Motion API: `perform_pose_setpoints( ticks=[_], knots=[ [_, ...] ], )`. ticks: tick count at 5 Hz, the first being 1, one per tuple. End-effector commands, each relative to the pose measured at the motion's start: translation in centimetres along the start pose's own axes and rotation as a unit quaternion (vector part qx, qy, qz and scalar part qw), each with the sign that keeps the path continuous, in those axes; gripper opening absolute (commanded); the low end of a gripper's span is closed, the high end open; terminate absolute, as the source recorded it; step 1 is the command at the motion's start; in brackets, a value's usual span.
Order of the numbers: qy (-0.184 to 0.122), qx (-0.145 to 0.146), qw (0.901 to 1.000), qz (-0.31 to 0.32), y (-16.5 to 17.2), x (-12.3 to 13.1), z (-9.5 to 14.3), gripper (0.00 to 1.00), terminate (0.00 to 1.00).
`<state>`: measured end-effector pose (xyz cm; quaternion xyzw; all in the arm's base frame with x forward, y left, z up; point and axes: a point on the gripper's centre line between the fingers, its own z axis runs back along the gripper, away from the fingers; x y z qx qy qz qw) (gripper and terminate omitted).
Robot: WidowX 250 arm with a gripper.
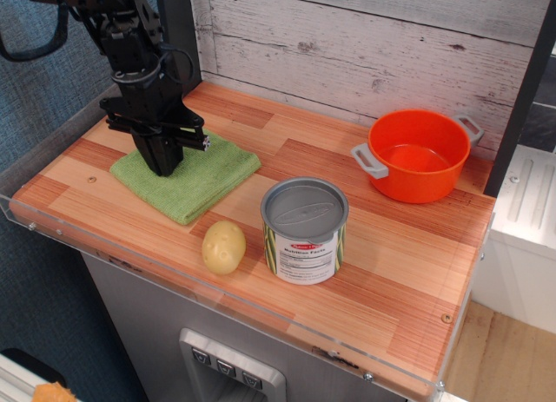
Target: Move green cloth to the left of red bowl
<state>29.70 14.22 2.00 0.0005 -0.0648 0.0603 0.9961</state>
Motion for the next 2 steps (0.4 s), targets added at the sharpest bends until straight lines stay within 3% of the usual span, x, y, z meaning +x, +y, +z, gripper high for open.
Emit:
perform_pose_setpoints(
  ticks=[1,2],
  knots=[
    [-0.018,0.010,0.9991,0.036,-1.77,1.82,-0.23,0.00,0.00],
    [-0.020,0.006,0.9976,0.066,-2.75,2.53,-1.10,0.00,0.00]
  ],
)
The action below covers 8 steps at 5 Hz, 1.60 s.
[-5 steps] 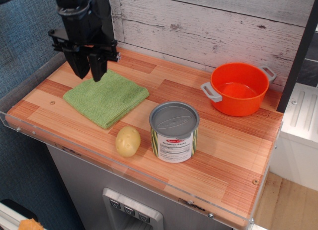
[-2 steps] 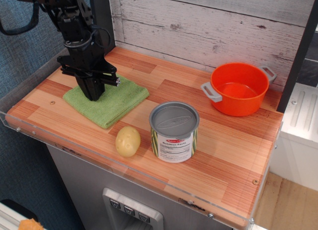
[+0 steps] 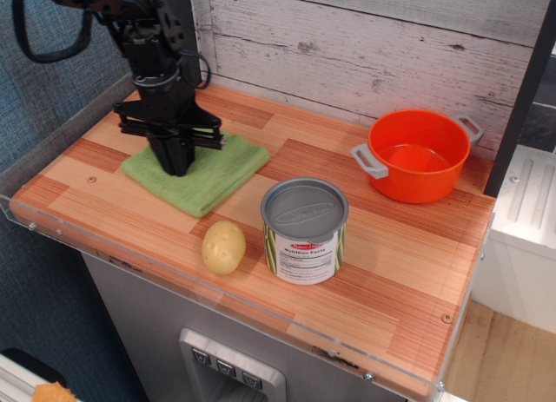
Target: Move green cloth to the left of red bowl
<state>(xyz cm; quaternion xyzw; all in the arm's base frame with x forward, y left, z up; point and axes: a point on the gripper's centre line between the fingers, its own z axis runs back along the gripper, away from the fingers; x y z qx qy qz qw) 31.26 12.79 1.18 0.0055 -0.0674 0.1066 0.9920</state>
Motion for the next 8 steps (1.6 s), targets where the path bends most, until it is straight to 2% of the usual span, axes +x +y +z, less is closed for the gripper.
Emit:
perform_pose_setpoints(
  ticks=[1,3,6,7,8],
  knots=[
    [-0.020,-0.012,0.9993,0.028,-2.7,1.6,-0.3,0.00,0.00],
    [-0.020,-0.033,0.9992,-0.009,-7.3,2.8,-0.2,0.00,0.00],
    [-0.023,-0.041,0.9989,-0.007,-11.4,4.9,-0.4,0.00,0.00],
    [-0.023,-0.047,0.9985,0.016,-11.4,5.1,-0.2,0.00,0.00],
    [-0.028,-0.030,0.9985,0.036,-10.5,5.0,0.4,0.00,0.00]
  ],
)
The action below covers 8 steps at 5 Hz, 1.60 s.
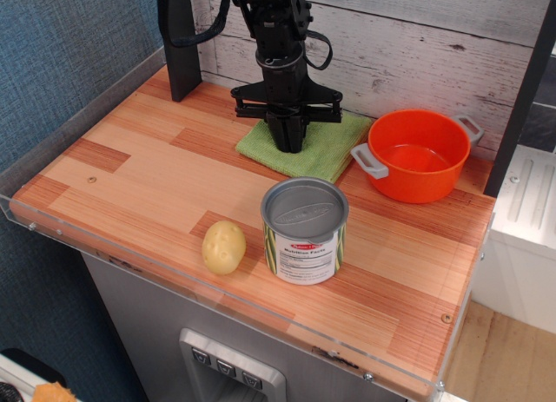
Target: Move green cloth to the left of red bowl
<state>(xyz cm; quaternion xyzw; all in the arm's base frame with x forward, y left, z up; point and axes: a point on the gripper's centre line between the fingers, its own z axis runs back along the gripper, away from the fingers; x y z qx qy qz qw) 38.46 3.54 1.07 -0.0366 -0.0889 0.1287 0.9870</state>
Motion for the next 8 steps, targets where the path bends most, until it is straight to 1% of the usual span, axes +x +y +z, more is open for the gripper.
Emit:
perform_pose_setpoints(
  ticks=[1,2,3,4,5,6,7,8],
  knots=[
    [-0.017,0.017,0.9996,0.011,0.6,-0.1,2.2,0.00,0.00],
    [-0.024,0.012,0.9996,0.005,0.7,0.3,3.1,1.00,0.00],
    [-0.044,0.014,0.9989,-0.006,0.4,1.2,4.0,1.00,0.00],
    [-0.065,0.011,0.9978,0.005,0.2,2.1,5.3,1.00,0.00],
    [-0.088,0.008,0.9960,0.014,0.1,2.6,7.3,1.00,0.00],
    [-0.102,0.003,0.9945,0.026,-0.1,2.3,9.3,1.00,0.00],
    [-0.102,-0.016,0.9940,0.035,-0.1,1.7,10.9,1.00,0.00],
    [-0.090,0.031,0.9948,0.038,0.5,0.7,12.5,1.00,0.00]
  ],
)
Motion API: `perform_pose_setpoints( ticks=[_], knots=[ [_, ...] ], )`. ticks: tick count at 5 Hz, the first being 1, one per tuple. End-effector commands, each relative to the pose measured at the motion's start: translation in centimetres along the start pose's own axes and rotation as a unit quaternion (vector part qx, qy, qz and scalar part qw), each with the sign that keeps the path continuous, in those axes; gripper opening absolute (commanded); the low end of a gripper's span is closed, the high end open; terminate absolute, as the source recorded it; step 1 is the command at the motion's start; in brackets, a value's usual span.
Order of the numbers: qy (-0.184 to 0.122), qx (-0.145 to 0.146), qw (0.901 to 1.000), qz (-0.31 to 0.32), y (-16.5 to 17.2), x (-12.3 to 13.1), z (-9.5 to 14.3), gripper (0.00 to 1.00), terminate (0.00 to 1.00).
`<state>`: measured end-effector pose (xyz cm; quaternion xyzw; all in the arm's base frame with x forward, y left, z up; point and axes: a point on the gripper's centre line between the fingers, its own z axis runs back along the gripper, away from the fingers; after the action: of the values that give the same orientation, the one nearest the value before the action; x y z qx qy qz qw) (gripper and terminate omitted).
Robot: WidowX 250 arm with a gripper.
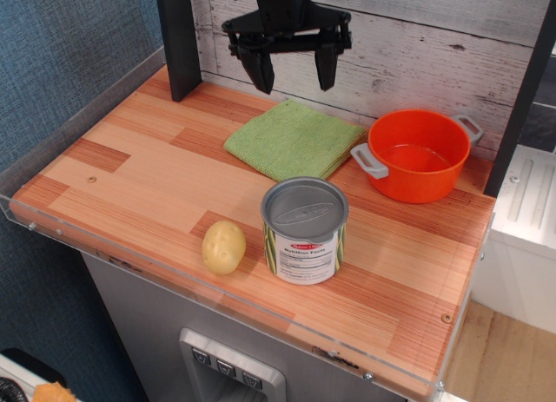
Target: Move green cloth to the left of red bowl
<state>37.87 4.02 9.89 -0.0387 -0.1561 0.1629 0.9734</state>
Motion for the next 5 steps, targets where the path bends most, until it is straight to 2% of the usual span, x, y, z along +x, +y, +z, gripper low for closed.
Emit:
perform_pose_setpoints(
  ticks=[1,2,3,5],
  knots=[
    [0.015,0.084,0.9964,0.000,3.2,-1.2,5.7,1.00,0.00],
    [0.017,0.087,0.9960,0.004,5.0,-2.3,8.0,1.00,0.00],
    [0.002,0.108,0.9937,0.030,7.2,-2.7,9.8,1.00,0.00],
    [-0.025,0.113,0.9889,0.093,11.5,0.3,10.0,1.00,0.00]
  ],
)
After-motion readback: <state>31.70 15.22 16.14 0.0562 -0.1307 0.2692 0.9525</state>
